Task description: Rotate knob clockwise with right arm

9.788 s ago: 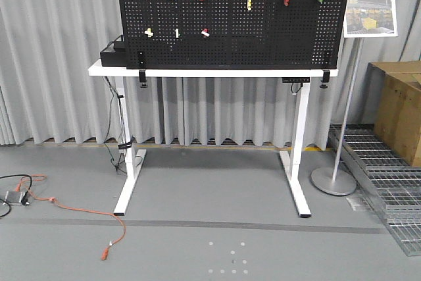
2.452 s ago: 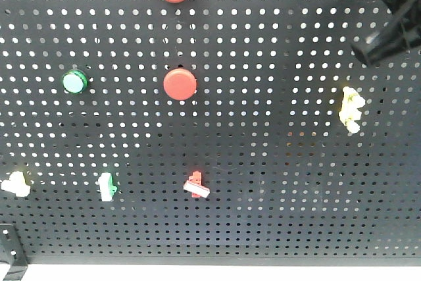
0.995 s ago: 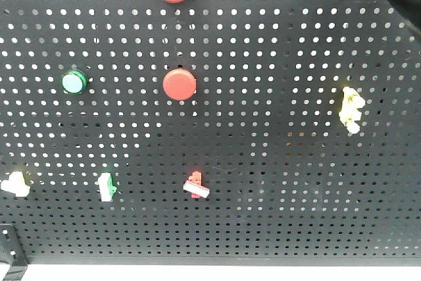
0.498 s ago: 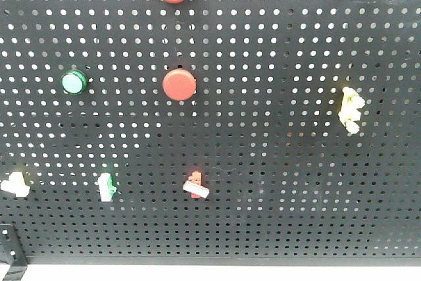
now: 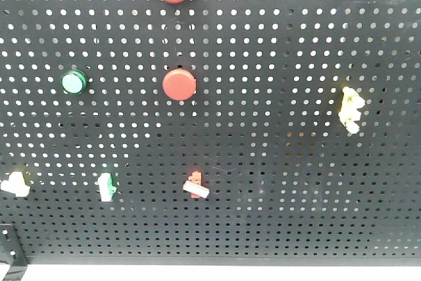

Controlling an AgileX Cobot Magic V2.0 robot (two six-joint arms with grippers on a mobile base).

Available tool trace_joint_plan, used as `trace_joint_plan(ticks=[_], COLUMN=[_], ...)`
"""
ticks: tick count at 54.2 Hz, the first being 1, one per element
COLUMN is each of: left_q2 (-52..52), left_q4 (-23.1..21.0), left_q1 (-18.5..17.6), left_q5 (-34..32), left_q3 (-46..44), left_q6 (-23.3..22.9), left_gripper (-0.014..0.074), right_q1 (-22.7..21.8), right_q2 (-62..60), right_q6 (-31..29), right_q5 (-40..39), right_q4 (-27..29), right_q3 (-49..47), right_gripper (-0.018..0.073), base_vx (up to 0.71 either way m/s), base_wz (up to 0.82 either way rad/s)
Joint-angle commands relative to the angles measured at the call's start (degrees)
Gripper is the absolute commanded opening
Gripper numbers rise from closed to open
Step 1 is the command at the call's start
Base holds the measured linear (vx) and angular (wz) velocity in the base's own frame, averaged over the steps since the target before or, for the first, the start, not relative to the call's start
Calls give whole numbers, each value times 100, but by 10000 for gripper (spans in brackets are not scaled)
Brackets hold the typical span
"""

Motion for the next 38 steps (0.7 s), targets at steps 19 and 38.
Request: trace_joint_plan(ticks=[19,38], left_q2=[-93,-93], left_q4=[-42,-42], left_q1=[-17,-17], left_q5=[-446,-442], left_q3=[154,154], left_q6=[-8,-8], left_gripper=[-6,-8], right_q1=[-2094,-2101], right_q2=[-2422,-2812], right_q6=[-4232,-3307], right_q5=[-831,-830], right_q4=[1533,1086], right_q3=[1948,3856], right_gripper=[-3,-11], base_vx=[0,0], base_wz=[0,0])
